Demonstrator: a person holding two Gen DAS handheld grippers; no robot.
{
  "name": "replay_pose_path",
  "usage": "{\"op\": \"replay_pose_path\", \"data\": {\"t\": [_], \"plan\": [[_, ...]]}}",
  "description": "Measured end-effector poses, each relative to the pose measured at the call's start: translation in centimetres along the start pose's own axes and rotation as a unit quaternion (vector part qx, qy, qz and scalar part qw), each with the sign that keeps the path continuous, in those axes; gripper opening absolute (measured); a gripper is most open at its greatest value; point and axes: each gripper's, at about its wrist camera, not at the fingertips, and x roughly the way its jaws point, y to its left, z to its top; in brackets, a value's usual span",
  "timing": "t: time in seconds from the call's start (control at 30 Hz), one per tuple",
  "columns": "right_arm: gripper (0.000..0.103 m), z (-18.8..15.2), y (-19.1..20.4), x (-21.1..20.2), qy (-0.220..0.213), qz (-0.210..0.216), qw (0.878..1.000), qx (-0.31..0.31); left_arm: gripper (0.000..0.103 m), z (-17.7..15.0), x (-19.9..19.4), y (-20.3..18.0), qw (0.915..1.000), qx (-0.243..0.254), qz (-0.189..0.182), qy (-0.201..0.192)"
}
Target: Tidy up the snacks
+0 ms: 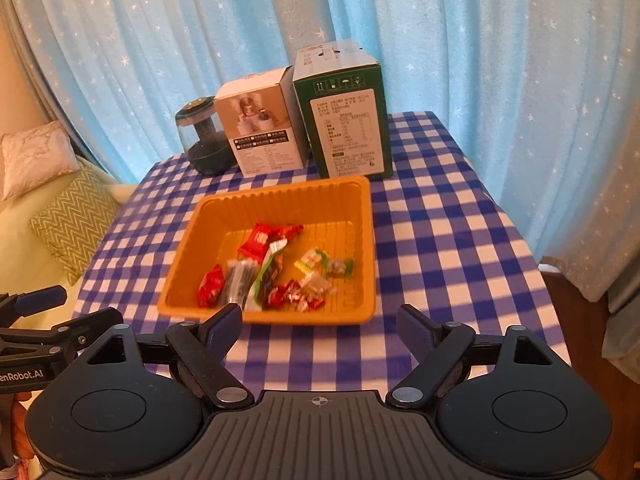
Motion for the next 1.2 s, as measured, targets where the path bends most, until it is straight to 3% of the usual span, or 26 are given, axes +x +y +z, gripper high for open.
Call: {"op": "replay_pose_path", "data": {"t": [0.67,1.2], "plan": [[0.084,-8.2,1.6,-10.1,-0.050,-0.004,0.999,-0.007,0.103,-7.1,-11.4,-1.9,0.9963,-0.067,0.044,-0.030],[0.084,-13.1,4.6,-14.4,-0.073,0.006,0.997,-0.030,0.103,-10.0,-15.6,-2.6,0.9959,-0.060,0.062,-0.026]]}}
